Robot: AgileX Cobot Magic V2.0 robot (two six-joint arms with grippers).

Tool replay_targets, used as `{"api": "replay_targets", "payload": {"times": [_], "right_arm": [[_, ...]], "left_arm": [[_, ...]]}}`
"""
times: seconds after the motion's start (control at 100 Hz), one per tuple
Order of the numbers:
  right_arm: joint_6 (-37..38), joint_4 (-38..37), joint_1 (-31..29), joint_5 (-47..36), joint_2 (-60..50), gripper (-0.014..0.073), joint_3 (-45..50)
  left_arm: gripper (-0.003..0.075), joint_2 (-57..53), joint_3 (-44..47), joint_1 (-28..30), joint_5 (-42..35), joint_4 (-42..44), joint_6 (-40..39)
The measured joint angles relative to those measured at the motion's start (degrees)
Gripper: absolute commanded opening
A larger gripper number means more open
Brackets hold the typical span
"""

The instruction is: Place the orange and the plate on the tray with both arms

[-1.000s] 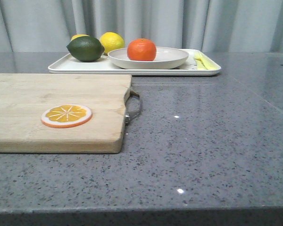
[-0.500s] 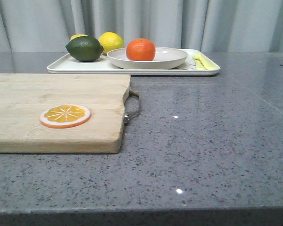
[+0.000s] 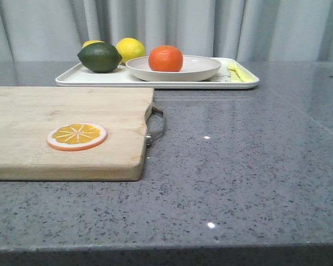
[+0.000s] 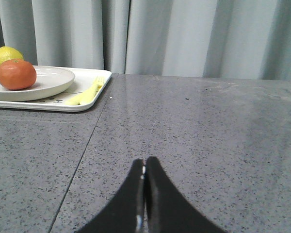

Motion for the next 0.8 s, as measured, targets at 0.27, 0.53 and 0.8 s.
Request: {"api": "replay_targets", "payload": {"times": [0.27,0.53,0.8], "right_arm": [[1.0,-1.4,0.0,3.7,-6.4,-0.0070,0.4],[1.4,-1.7,0.0,8.7,-8.0,-0.0070,0.4],[1.6,-1.7,0.0,9.1,-8.0,-0.0070,0.4]], "left_arm": [[-0.0019,0.0,0.0,0.0,0.0,0.0,0.0],[-0.0019,0.0,0.0,0.0,0.0,0.0,0.0],[-0.0019,0.0,0.0,0.0,0.0,0.0,0.0]]}}
